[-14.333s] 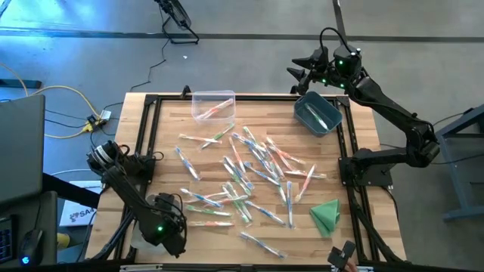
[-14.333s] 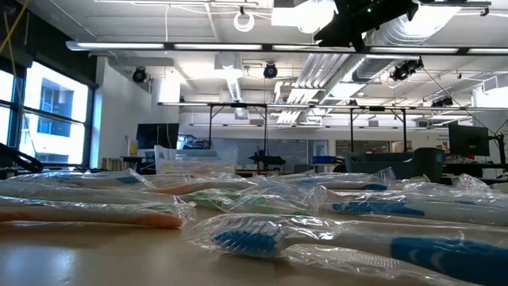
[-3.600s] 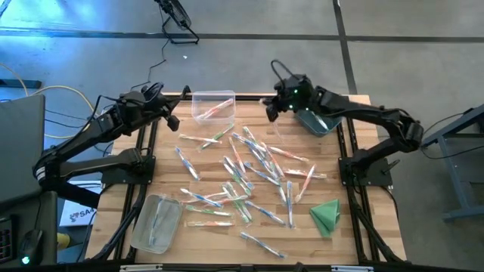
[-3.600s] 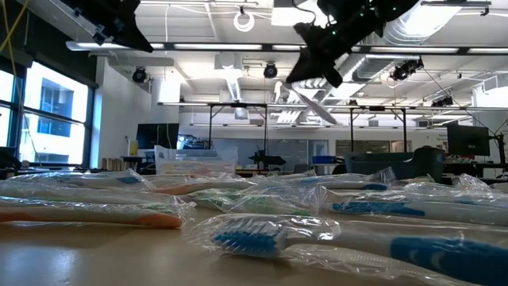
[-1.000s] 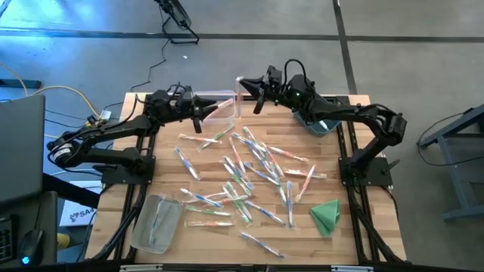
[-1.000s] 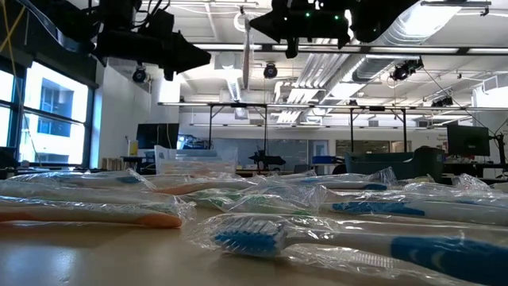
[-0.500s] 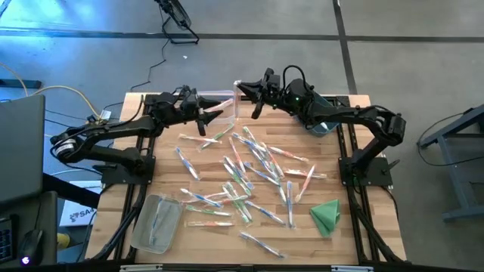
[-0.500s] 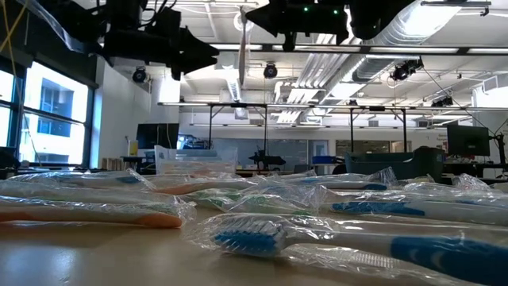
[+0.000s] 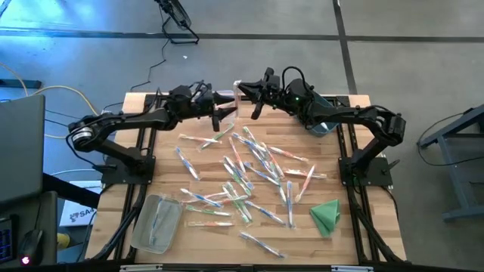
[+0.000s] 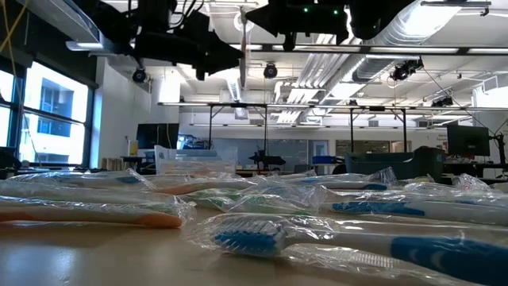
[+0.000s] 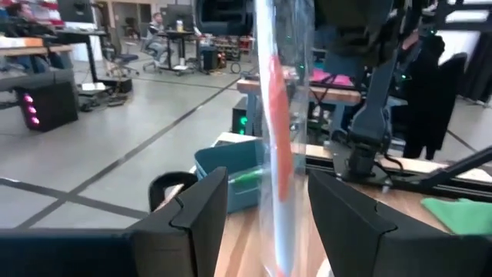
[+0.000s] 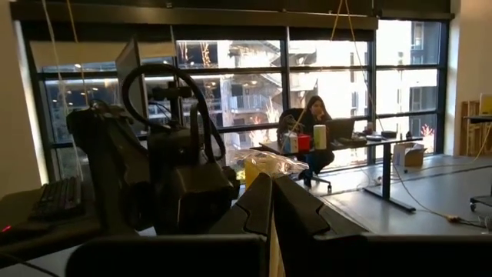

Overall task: Pick & Place Toothbrushes
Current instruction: Put the orange toothbrush into the transparent bin

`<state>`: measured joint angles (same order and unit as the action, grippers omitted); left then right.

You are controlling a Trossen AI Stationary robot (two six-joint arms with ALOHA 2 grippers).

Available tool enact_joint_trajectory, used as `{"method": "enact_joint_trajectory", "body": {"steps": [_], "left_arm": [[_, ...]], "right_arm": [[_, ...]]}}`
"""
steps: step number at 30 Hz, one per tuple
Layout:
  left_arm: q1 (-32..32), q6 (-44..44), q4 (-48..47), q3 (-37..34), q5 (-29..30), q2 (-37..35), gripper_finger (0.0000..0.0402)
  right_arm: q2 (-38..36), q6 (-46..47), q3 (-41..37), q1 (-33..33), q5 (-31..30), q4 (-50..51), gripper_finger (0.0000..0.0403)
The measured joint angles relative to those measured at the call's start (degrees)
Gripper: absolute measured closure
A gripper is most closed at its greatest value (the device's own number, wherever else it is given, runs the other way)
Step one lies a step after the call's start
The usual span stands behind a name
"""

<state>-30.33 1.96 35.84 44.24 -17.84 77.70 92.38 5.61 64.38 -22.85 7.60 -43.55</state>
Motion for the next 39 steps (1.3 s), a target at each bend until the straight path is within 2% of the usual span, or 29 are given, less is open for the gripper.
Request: {"method": "enact_joint_trajectory", "body": {"steps": [13, 25, 39], "left_arm": [[0.0, 0.2, -3.8, 4.9, -2.1, 4.6, 0.0225], [0.0, 2.9, -4.9, 4.9, -2.7, 4.7, 0.0315], [0.0, 4.5, -4.7, 4.9, -2.8, 4.7, 0.0383]], "right_arm": [[0.0, -0.9, 0.0, -0.2, -0.1, 0.0, 0.0399], [0.0, -1.4, 0.0, -0.5, -0.2, 0.0, 0.0399], [0.0, -1.4, 0.0, -0.5, -0.2, 0.6, 0.0399]]}}
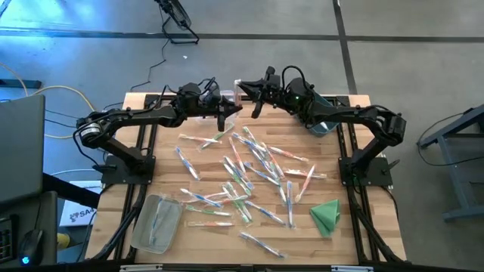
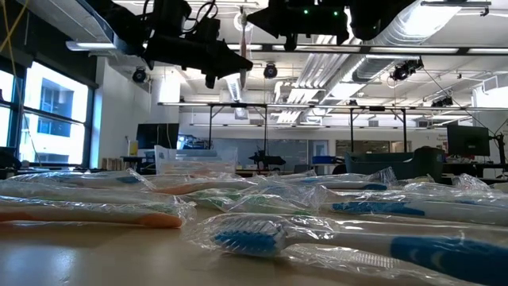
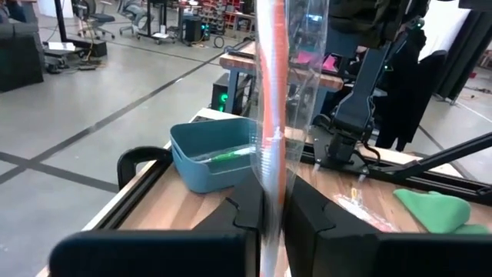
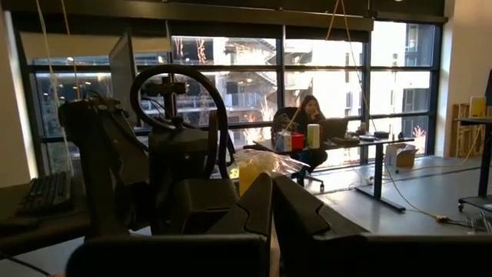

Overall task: Pick & Place Toothbrushes
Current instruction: Put the orange toothbrush into the transparent bin

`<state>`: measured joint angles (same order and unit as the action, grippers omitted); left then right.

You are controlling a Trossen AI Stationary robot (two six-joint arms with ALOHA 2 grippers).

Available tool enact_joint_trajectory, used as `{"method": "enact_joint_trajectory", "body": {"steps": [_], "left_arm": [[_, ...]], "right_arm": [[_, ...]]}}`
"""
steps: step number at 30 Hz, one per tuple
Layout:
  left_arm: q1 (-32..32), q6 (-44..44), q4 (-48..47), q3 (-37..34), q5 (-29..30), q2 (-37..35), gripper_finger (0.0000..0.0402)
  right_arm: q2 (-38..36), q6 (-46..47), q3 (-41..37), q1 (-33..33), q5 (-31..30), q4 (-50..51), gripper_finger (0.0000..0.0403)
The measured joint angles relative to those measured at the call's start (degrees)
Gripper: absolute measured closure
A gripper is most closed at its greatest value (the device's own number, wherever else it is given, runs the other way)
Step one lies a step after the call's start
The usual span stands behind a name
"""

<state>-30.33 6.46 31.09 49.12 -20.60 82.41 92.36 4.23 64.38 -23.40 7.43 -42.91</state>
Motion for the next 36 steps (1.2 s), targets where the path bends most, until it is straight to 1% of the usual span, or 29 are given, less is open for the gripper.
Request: {"method": "enact_joint_trajectory", "body": {"steps": [8, 11, 14, 20, 22, 24, 27, 31, 36], "left_arm": [[0.0, 2.0, 0.0, 0.0, 0.0, 0.0, 0.0382], [0.0, 2.4, 0.2, 0.0, 0.2, 0.0, 0.0382], [0.0, 2.9, 0.2, 0.0, 0.2, 0.0, 0.0382], [-0.1, 2.9, 0.2, 0.0, 0.5, 0.0, 0.0381], [-0.2, 2.9, 0.0, 0.0, 0.8, -0.2, 0.0381], [-1.3, 2.9, -0.5, -0.1, 0.6, -0.8, 0.0381], [-3.3, 2.5, -2.7, -0.1, 0.8, -1.7, 0.0381], [-7.0, 0.3, -7.3, -0.1, 1.6, -3.7, 0.0381], [-10.1, -2.1, -18.5, -0.1, 9.7, -5.0, 0.0381]], "right_arm": [[-0.2, -1.0, 0.0, 0.0, -0.6, 0.7, 0.0398], [-1.1, -1.1, -0.1, 0.0, -0.5, 3.0, 0.0381], [-1.7, -1.1, 0.0, 0.0, -1.3, 4.7, 0.0341], [-3.0, -2.1, -0.1, -0.2, -1.0, 7.0, 0.0237], [-4.5, -2.9, -0.1, -0.5, -0.9, 9.2, 0.0212], [-6.0, -3.3, -0.1, -1.1, -1.5, 11.6, 0.0195], [-8.6, -4.0, -0.1, -2.4, -2.4, 16.2, 0.0185], [-12.3, -4.1, 0.0, -4.6, -4.3, 21.4, 0.0187], [-14.9, -4.4, 0.0, -6.5, -7.8, 27.6, 0.0201]]}}
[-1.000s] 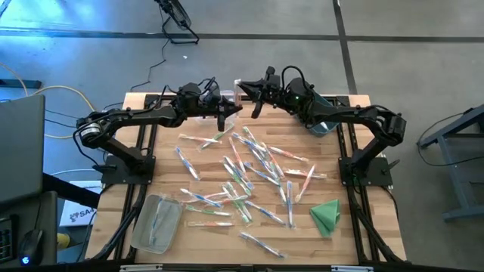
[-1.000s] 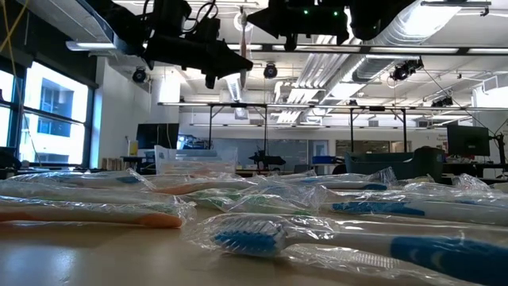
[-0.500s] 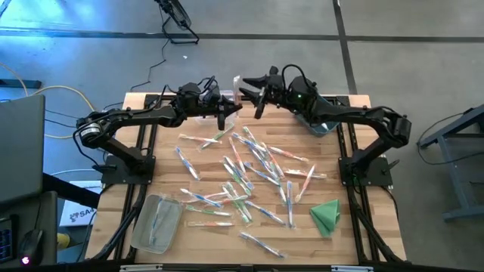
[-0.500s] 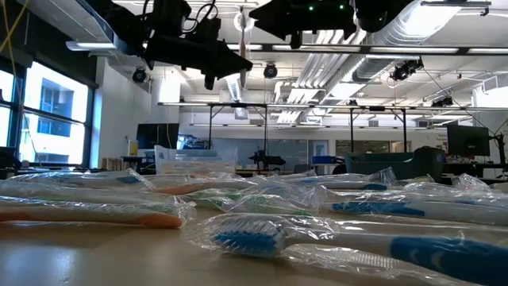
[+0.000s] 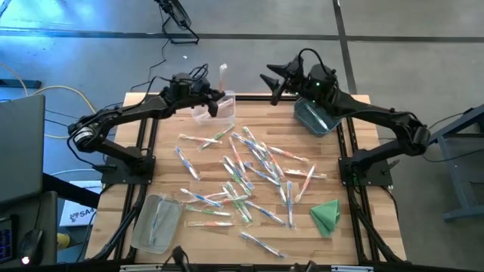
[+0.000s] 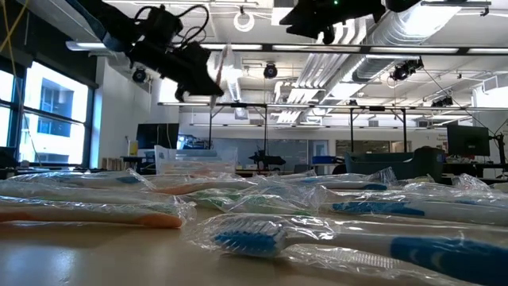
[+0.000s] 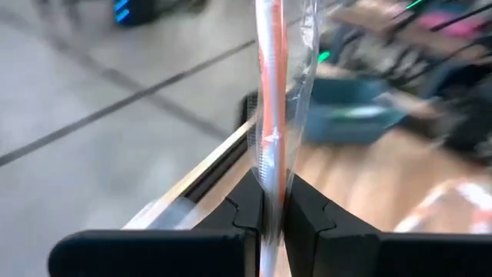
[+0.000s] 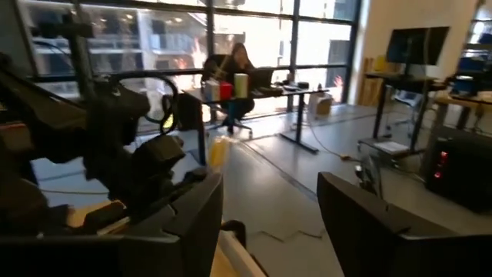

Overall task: Pick & Place Toothbrushes
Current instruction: Put the orange toothbrush into the transparent bin

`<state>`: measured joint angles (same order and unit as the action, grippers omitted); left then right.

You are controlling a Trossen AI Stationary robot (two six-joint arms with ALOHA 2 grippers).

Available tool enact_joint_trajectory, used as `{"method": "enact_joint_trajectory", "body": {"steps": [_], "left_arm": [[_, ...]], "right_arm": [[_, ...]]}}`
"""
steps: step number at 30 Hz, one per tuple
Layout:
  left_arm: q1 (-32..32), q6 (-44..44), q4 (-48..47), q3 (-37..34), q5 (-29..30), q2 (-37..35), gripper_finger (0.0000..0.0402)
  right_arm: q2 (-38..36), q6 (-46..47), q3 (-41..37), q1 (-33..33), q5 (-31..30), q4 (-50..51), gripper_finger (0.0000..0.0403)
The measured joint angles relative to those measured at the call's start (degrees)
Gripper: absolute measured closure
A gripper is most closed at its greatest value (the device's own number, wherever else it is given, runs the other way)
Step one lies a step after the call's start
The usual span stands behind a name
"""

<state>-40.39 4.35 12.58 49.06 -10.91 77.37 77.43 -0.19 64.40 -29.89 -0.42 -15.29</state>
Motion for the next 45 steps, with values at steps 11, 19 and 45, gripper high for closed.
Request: {"method": "enact_joint_trajectory", "body": {"steps": [11, 19, 45], "left_arm": [[0.8, -4.7, -17.7, 0.0, 18.8, 0.1, 0.0381], [1.1, -6.8, -23.5, 0.0, 24.4, 0.7, 0.0381], [2.2, -12.7, -20.1, 0.0, 23.1, 9.8, 0.0377]], "right_arm": [[-0.4, -0.1, 0.0, -1.4, -1.5, 2.1, 0.0223], [-0.4, -0.1, 0.0, -2.1, -3.4, 1.3, 0.0228], [-0.3, -0.1, 0.0, -2.1, -4.0, 1.3, 0.0228]]}}
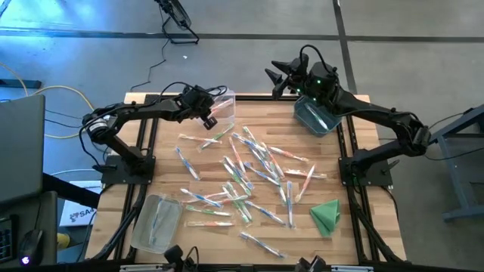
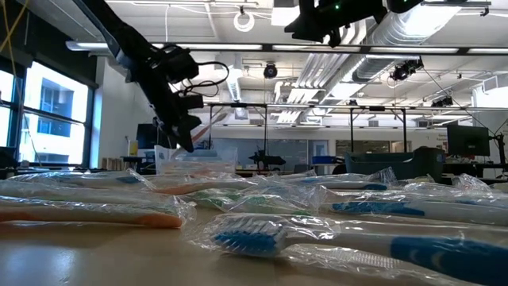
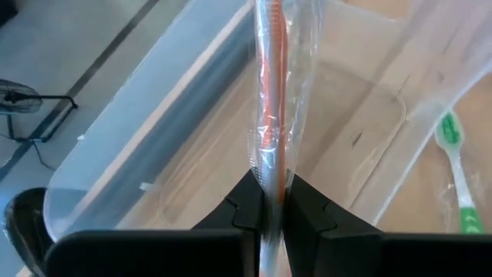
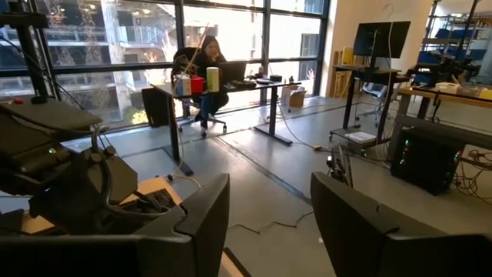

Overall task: Pick & Place Toothbrushes
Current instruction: Put the orange toothbrush into the transparent bin, then put the green toothbrush into the blue bin

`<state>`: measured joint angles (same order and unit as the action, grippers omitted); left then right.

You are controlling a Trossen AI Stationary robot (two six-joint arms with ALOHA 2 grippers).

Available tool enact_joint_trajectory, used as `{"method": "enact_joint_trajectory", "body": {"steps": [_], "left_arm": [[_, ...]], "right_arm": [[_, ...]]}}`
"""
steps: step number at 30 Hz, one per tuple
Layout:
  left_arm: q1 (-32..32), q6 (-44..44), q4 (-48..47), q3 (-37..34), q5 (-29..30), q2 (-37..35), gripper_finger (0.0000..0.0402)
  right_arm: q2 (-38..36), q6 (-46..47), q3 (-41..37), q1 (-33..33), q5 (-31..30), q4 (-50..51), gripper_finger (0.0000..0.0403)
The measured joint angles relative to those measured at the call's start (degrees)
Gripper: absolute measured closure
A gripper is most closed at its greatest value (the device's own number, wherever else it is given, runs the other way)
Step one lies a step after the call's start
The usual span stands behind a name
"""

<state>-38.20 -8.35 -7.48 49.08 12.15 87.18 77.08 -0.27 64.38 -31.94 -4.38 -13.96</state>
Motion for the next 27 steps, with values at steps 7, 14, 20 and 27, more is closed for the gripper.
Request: {"method": "enact_joint_trajectory", "body": {"steps": [7, 14, 20, 27], "left_arm": [[0.0, 0.6, 0.1, 0.0, 0.2, 0.0, 0.0318], [0.0, 1.1, 0.1, 0.0, 0.5, 0.0, 0.0279], [0.0, 1.5, 0.1, 0.0, 0.5, 0.0, 0.0277], [0.0, 1.5, -0.1, 0.3, 0.6, -0.9, 0.0277]], "right_arm": [[0.0, 0.0, 0.0, 0.0, 0.0, 0.0, 0.0228], [0.0, -1.4, 0.0, 0.0, 0.0, 0.0, 0.0228], [0.0, -1.5, 0.0, 0.0, 0.0, 0.0, 0.0228], [0.0, -1.5, 0.0, -0.1, 0.0, 0.0, 0.0228]]}}
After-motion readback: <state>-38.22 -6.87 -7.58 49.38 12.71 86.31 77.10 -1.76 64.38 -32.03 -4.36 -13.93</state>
